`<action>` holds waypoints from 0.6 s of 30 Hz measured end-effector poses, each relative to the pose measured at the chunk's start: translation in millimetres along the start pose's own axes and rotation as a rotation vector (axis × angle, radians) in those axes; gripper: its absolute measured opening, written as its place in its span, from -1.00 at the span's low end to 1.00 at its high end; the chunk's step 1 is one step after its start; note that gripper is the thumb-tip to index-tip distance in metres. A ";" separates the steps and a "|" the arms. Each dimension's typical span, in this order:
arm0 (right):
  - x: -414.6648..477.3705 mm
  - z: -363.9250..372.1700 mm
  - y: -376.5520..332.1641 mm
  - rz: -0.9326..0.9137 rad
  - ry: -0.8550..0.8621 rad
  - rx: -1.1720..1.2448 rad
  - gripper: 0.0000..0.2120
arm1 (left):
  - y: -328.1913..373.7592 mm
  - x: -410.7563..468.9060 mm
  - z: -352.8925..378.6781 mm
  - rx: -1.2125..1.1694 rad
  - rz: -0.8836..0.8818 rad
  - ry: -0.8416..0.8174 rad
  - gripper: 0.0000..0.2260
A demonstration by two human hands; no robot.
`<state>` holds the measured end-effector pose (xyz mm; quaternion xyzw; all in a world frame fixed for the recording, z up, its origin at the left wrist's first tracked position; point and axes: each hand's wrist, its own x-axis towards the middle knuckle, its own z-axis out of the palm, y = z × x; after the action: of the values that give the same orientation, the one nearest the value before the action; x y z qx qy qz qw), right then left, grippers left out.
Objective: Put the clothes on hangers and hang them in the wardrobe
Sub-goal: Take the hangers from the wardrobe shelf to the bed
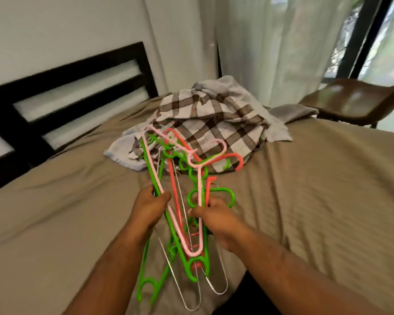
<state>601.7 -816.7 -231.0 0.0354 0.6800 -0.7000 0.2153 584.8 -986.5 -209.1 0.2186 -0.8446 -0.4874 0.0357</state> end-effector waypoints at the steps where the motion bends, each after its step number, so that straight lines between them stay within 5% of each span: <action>1: 5.2 6.0 11.9 0.002 -0.014 -0.086 -0.94 | -15.3 0.5 -3.1 0.023 -0.036 0.014 -0.88; 5: 4.9 6.9 39.1 0.028 -0.109 -0.392 -0.98 | -72.5 -3.4 -5.7 0.047 -0.156 0.018 -0.86; 11: 1.8 -7.8 38.1 0.051 0.016 -0.428 -0.63 | -102.3 9.2 -6.3 0.029 -0.149 0.042 -0.37; 15: -13.2 -9.4 32.4 -0.014 0.047 -0.459 -0.80 | -70.0 -9.4 -11.2 0.164 -0.130 0.062 -0.58; 18: -21.8 -20.4 26.9 -0.131 0.137 -0.413 -0.85 | -61.2 -16.3 -8.3 0.374 -0.055 0.118 -0.55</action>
<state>625.9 -791.0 -250.2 -0.0062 0.8226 -0.5546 0.1256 622.2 -1012.9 -253.6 0.2728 -0.9106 -0.3091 0.0307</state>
